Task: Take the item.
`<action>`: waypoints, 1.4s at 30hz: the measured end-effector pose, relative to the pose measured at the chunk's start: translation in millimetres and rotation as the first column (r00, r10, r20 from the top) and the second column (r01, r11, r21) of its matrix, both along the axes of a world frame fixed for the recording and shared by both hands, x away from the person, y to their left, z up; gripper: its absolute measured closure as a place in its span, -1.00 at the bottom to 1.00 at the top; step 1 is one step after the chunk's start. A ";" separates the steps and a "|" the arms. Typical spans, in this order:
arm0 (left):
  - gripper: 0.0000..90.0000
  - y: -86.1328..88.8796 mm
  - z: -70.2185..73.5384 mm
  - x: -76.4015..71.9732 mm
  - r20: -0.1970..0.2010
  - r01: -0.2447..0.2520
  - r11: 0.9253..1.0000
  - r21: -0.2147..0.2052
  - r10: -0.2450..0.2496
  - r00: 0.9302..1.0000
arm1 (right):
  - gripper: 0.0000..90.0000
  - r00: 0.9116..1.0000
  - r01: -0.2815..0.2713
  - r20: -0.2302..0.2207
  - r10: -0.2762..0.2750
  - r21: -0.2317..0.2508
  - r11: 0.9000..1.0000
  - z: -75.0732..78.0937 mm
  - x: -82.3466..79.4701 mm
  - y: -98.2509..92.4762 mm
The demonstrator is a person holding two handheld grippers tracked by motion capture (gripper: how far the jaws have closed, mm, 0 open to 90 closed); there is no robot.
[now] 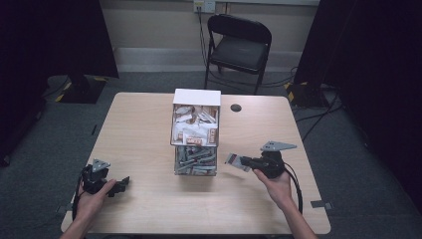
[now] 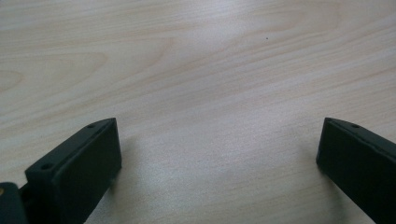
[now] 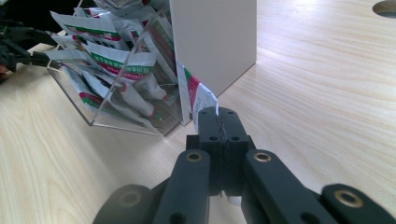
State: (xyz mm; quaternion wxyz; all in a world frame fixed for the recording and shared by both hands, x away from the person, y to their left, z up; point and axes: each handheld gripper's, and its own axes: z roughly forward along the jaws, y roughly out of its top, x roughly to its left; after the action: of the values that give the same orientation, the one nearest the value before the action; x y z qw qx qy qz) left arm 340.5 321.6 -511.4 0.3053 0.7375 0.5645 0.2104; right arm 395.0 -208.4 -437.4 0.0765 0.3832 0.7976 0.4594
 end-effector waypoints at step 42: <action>-1.00 0.1 0.1 0.0 -0.002 0.001 1.000 0.000 -0.001 1.000 | 0.96 0.989 0.130 -0.073 -0.132 -0.030 0.991 -35.1 66.3 6.8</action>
State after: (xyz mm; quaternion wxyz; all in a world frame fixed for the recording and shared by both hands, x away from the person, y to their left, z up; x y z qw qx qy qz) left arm 340.5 321.7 -511.3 0.3049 0.7380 0.5644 0.2097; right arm 461.3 -201.6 -472.5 0.0814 0.4507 0.7788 0.4287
